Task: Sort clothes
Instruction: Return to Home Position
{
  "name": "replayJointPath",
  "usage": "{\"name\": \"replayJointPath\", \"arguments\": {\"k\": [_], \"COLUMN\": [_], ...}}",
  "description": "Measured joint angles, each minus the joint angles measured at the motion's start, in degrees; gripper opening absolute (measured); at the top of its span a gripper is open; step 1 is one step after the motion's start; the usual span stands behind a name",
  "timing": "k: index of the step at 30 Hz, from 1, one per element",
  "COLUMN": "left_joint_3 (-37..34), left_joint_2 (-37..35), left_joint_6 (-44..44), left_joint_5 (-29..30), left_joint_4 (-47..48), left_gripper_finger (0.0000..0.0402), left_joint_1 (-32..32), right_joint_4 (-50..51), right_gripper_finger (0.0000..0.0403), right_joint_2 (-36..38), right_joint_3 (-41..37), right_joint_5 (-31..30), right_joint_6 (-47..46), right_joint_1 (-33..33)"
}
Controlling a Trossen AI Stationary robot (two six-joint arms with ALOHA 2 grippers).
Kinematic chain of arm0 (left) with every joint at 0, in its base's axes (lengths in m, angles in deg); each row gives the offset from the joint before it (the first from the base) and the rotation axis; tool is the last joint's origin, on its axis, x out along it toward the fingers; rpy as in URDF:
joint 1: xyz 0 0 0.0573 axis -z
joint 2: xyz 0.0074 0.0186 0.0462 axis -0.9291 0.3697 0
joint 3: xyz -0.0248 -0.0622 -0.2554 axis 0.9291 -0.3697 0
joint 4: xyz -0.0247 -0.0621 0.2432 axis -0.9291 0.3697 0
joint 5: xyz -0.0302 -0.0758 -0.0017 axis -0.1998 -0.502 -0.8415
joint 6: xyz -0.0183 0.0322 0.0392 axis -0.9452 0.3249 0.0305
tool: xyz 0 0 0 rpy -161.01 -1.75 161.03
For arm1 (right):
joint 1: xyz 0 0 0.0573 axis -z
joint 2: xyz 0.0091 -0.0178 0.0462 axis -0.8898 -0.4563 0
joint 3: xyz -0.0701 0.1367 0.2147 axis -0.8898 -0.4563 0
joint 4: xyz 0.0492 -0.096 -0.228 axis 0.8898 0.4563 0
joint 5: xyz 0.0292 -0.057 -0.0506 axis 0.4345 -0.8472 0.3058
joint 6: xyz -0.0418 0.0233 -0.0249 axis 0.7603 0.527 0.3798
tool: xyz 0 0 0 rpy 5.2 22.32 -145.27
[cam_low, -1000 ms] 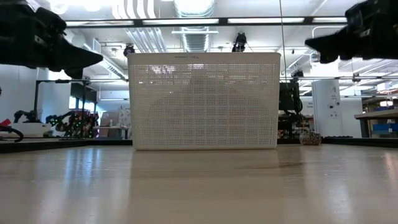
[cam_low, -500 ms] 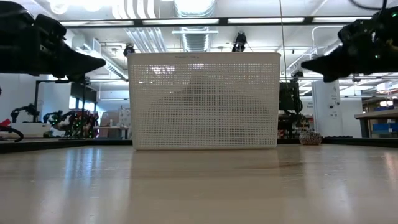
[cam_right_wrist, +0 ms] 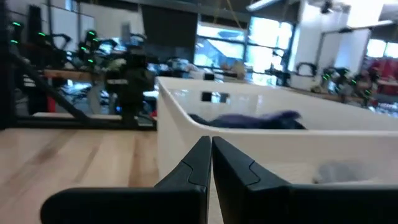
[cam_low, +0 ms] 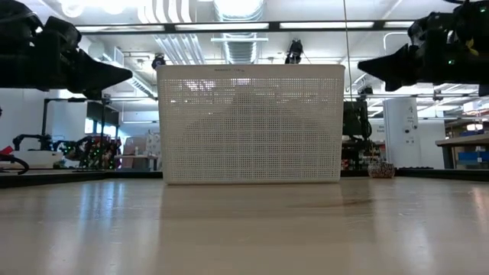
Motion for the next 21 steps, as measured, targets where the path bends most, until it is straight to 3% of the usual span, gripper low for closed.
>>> {"name": "replayJointPath", "arguments": {"k": [7,11,17,21], "left_joint_3": [0.00,-0.02,0.00,0.00], "left_joint_2": [0.01,0.00,0.02,0.01], "left_joint_6": [-1.47,-1.54,-1.30,-0.16], "left_joint_5": [1.36,1.75,2.96,4.14], "left_joint_4": [1.56,1.64,1.85,1.86], "left_gripper_finger": [0.0000,0.0000,0.0000,0.0000], "left_joint_1": [0.00,0.00,0.00,0.00], "right_joint_4": [-0.12,9.36,23.31,30.69], "right_gripper_finger": [0.0000,0.0000,0.0000,0.0000], "right_joint_2": [3.46,7.58,15.97,22.20], "right_joint_3": [-0.02,-0.04,-0.07,-0.08], "right_joint_5": [-3.73,-9.13,-23.42,-25.36], "right_joint_6": [1.26,2.92,5.77,4.29], "right_joint_1": [-8.27,-13.10,-18.72,-19.55]}}
